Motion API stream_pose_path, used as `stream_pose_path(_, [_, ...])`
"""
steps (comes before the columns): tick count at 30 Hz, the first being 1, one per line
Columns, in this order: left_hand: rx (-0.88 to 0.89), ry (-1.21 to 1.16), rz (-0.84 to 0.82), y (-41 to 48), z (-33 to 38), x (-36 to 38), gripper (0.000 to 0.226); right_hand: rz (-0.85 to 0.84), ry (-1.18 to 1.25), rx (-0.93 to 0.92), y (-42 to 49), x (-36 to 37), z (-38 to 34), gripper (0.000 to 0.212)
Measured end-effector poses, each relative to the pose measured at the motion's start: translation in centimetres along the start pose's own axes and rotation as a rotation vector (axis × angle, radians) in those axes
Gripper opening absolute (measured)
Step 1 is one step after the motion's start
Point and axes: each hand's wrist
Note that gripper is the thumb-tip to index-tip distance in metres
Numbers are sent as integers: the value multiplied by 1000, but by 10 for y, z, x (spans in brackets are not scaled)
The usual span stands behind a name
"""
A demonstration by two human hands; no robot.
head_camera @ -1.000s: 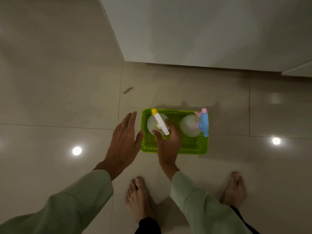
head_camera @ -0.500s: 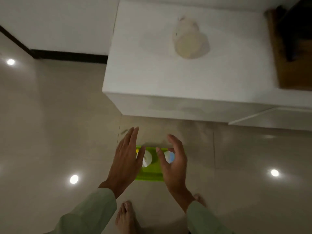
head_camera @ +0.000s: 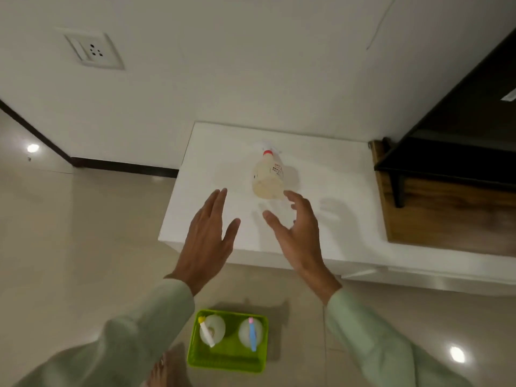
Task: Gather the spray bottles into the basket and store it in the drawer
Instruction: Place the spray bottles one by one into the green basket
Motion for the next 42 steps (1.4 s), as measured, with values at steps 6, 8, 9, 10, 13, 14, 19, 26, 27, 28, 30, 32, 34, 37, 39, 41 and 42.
stream_pose_path(6, [43,-21,-64,94,-24,-12,64,-17,-143,116,116,30,-22,69])
stream_pose_path(8, [56,-35,-96,118,-37,-16,63,-53,-181,203,148,46,-25,75])
stream_pose_path(9, [62,-38,-112,128,-42,-17,63,-85,-203,250,160,52,-24,78])
stream_pose_path(10, [67,-39,-132,138,-49,-18,63,-117,-221,300,172,60,-23,79])
stream_pose_path(13, [75,-30,-185,161,-71,-19,63,-140,-214,449,198,80,-17,70])
stream_pose_path(14, [77,-29,-198,166,-76,-18,63,-119,-197,488,203,84,-17,67])
stream_pose_path(19, [80,-12,-255,173,-101,-13,62,-96,-142,577,217,105,-18,81])
stream_pose_path(26, [62,-39,-279,138,-97,-11,63,-46,-53,561,178,102,-23,45])
stream_pose_path(27, [67,-42,-265,131,-94,-12,63,-42,-42,534,167,100,-22,43])
stream_pose_path(28, [69,-49,-253,123,-91,-13,63,-39,-18,510,154,97,-22,44])
stream_pose_path(30, [71,-56,-228,105,-87,-15,63,-23,41,452,126,90,-21,44])
stream_pose_path(32, [63,-46,-206,81,-80,-15,62,-11,101,366,94,81,-18,38])
stream_pose_path(34, [39,-43,-208,51,-71,-11,63,14,181,280,58,72,-13,34])
stream_pose_path(37, [12,-43,-214,-3,-56,-1,63,63,266,180,-6,60,-5,37])
stream_pose_path(39, [-9,-51,-213,-37,-49,6,63,73,291,172,-49,56,6,40])
stream_pose_path(41, [-35,-58,-220,-63,-50,10,63,84,307,182,-84,60,16,45])
stream_pose_path(42, [-46,-52,-227,-80,-50,15,63,78,299,201,-106,61,25,48])
Point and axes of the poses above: each hand's wrist, its own y-axis towards the middle knuckle, its own x-axis out of the palm, z = x × y, and after that the axes turned 9 degrees about -y, right-handed
